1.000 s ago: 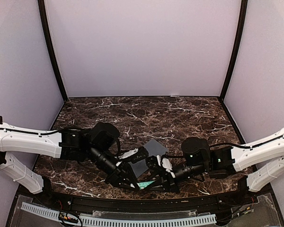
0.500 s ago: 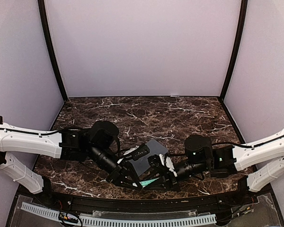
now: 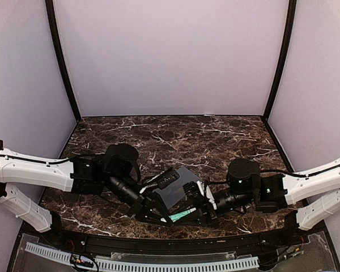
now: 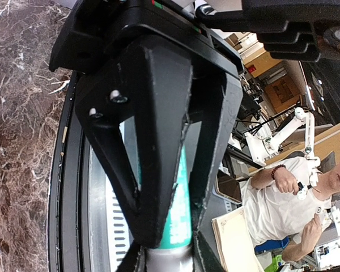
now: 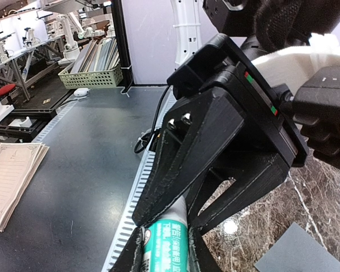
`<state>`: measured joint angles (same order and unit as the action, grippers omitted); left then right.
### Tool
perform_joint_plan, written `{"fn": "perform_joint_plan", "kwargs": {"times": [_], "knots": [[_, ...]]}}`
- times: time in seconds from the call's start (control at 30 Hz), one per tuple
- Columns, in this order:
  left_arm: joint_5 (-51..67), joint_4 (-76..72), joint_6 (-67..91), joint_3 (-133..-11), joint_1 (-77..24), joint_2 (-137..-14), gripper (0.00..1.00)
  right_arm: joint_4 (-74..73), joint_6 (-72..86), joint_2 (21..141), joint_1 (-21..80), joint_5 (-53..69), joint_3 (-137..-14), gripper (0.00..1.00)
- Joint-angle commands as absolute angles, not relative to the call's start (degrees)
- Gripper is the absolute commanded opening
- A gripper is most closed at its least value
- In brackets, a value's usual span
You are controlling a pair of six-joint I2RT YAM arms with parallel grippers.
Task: Place the letter into the envelope and seal it
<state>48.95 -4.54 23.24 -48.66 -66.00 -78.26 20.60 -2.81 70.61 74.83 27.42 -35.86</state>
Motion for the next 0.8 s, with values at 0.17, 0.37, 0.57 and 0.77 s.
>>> {"fn": "perform_joint_plan", "kwargs": {"times": [0.17, 0.37, 0.57, 0.77], "knots": [[48.54, -28.23, 23.39, -51.47, -66.36, -77.19, 0.2, 30.07, -3.1, 74.58, 75.2, 28.86, -38.48, 0.0], [45.79, -26.08, 22.09, -52.7, -66.28, -77.39, 0.2, 30.85, -2.18, 75.15, 75.16, 28.47, -38.11, 0.0], [44.75, -18.9, 18.2, -54.45, -66.18, -76.28, 0.2, 26.74, -2.94, 73.42, 75.17, 26.31, -38.04, 0.0], [44.03, -13.69, 16.01, -55.17, -66.18, -76.21, 0.2, 23.0, -4.45, 69.65, 75.2, 25.59, -37.62, 0.11]]}}
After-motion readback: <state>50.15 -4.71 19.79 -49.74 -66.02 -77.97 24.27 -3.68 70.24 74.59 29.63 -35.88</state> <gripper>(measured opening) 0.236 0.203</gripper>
